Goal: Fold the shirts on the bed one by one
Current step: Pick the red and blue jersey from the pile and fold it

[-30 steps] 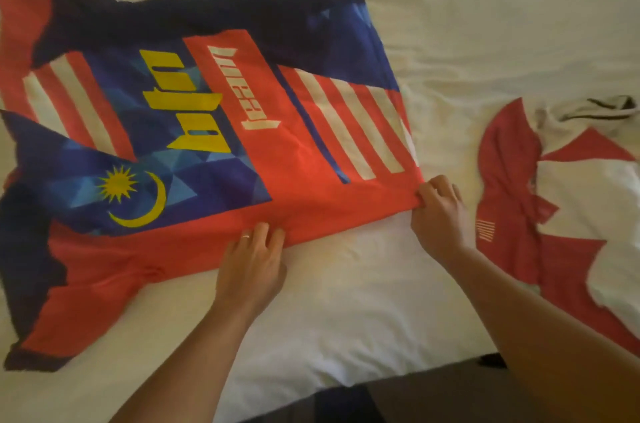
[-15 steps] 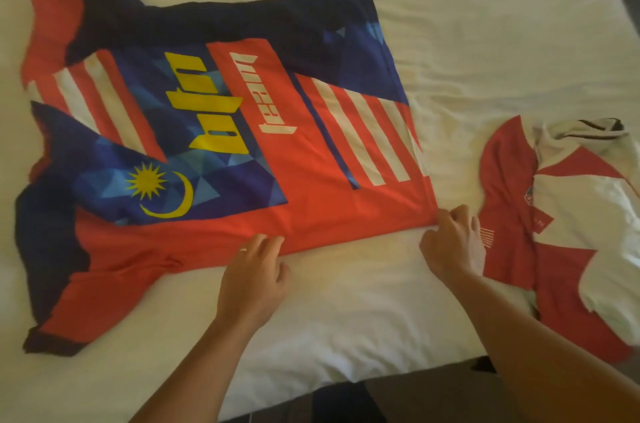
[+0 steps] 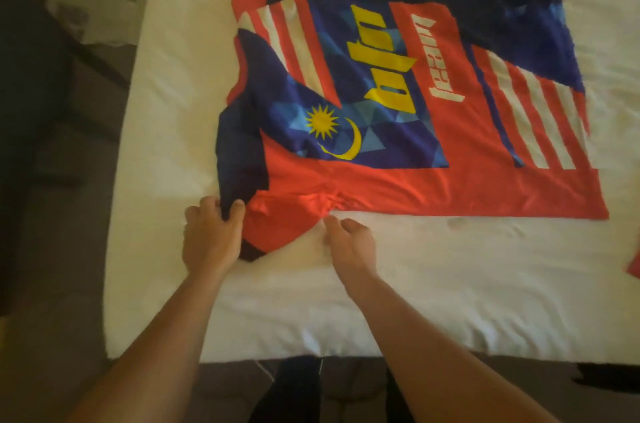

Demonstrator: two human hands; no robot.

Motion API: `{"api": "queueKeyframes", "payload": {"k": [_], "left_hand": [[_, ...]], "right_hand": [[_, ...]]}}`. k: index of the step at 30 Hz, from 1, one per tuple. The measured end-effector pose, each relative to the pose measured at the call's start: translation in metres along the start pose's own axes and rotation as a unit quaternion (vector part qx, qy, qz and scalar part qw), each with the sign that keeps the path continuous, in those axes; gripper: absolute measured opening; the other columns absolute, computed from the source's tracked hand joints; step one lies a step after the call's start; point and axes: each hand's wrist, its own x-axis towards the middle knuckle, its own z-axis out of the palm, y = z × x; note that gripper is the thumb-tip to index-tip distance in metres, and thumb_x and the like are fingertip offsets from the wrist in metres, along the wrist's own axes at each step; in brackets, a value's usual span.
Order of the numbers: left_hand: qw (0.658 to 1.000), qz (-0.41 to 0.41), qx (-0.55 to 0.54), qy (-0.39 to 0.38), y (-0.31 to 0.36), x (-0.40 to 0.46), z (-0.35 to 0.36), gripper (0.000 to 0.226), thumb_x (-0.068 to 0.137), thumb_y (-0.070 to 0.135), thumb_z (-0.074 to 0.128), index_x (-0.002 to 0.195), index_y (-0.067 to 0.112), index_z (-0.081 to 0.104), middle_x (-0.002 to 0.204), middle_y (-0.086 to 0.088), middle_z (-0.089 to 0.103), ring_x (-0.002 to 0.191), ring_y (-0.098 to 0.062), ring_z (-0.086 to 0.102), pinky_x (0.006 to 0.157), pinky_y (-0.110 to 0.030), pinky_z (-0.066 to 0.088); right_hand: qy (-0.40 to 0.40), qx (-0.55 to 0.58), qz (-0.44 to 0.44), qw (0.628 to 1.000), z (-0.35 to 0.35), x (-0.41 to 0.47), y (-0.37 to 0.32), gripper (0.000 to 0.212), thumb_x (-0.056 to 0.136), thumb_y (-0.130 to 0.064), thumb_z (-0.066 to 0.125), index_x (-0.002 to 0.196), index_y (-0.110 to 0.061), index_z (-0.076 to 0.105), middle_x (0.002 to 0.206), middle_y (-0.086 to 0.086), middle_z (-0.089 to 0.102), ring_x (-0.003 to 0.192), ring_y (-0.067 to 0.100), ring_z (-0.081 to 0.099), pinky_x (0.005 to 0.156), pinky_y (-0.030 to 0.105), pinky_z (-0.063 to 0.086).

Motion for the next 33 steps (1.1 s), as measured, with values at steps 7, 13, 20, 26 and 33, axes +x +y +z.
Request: {"api": "queueKeyframes", "payload": {"k": [7, 13, 20, 26, 33], "left_hand": [[0.976, 0.117, -0.103, -0.15, -0.036, -0.023, -0.015, 0.023, 0.085, 0.038, 0.065, 0.087, 0.023, 0.047, 0.069, 0.01, 0.05, 0.077, -0.032, 0.06, 0.063, -0.034, 0.033], [0.974, 0.044, -0.098, -0.198, -0.072, -0.073, -0.021, 0.019, 0.085, 0.04, 0.071, 0.086, 0.026, 0.059, 0.075, 0.007, 0.063, 0.078, -0.02, 0.064, 0.067, -0.035, 0.047], [0.989, 0.027, -0.143, -0.033, -0.055, -0.056, -0.023, 0.038, 0.095, 0.051, 0.06, 0.112, 0.017, 0.064, 0.106, -0.006, 0.06, 0.101, -0.031, 0.059, 0.09, -0.044, 0.049], [0.971, -0.035, -0.123, -0.201, -0.024, -0.034, -0.017, 0.06, 0.068, 0.066, 0.057, 0.109, 0.022, 0.062, 0.1, 0.0, 0.07, 0.094, -0.03, 0.066, 0.087, -0.044, 0.054], [0.903, -0.113, -0.362, -0.204, -0.037, -0.055, -0.017, 0.011, 0.093, 0.018, 0.069, 0.098, 0.011, 0.076, 0.094, -0.006, 0.077, 0.093, -0.025, 0.074, 0.069, -0.027, 0.054]], "right_hand": [[0.036, 0.096, 0.117, 0.988, 0.047, 0.004, -0.031, 0.04, 0.081, -0.048, 0.07, 0.076, -0.009, 0.065, 0.063, 0.012, 0.067, 0.064, 0.035, 0.069, 0.067, 0.045, 0.057], [0.01, 0.001, 0.125, 0.992, 0.027, -0.015, -0.009, 0.014, 0.075, -0.009, 0.053, 0.082, -0.005, 0.065, 0.073, 0.018, 0.066, 0.064, 0.031, 0.061, 0.057, 0.035, 0.052], [0.03, 0.008, 0.126, 0.992, 0.03, -0.004, -0.009, 0.053, 0.081, -0.059, 0.067, 0.082, -0.005, 0.066, 0.066, 0.014, 0.065, 0.056, 0.03, 0.062, 0.053, 0.033, 0.048], [-0.034, -0.059, 0.091, 0.994, 0.016, -0.015, -0.001, 0.017, 0.072, -0.01, 0.05, 0.081, -0.005, 0.063, 0.08, 0.02, 0.065, 0.063, 0.031, 0.061, 0.062, 0.043, 0.058], [-0.066, 0.022, 0.103, 0.992, 0.008, -0.019, 0.006, 0.018, 0.084, -0.023, 0.073, 0.082, -0.007, 0.063, 0.08, 0.016, 0.065, 0.069, 0.028, 0.06, 0.065, 0.035, 0.047]]}}
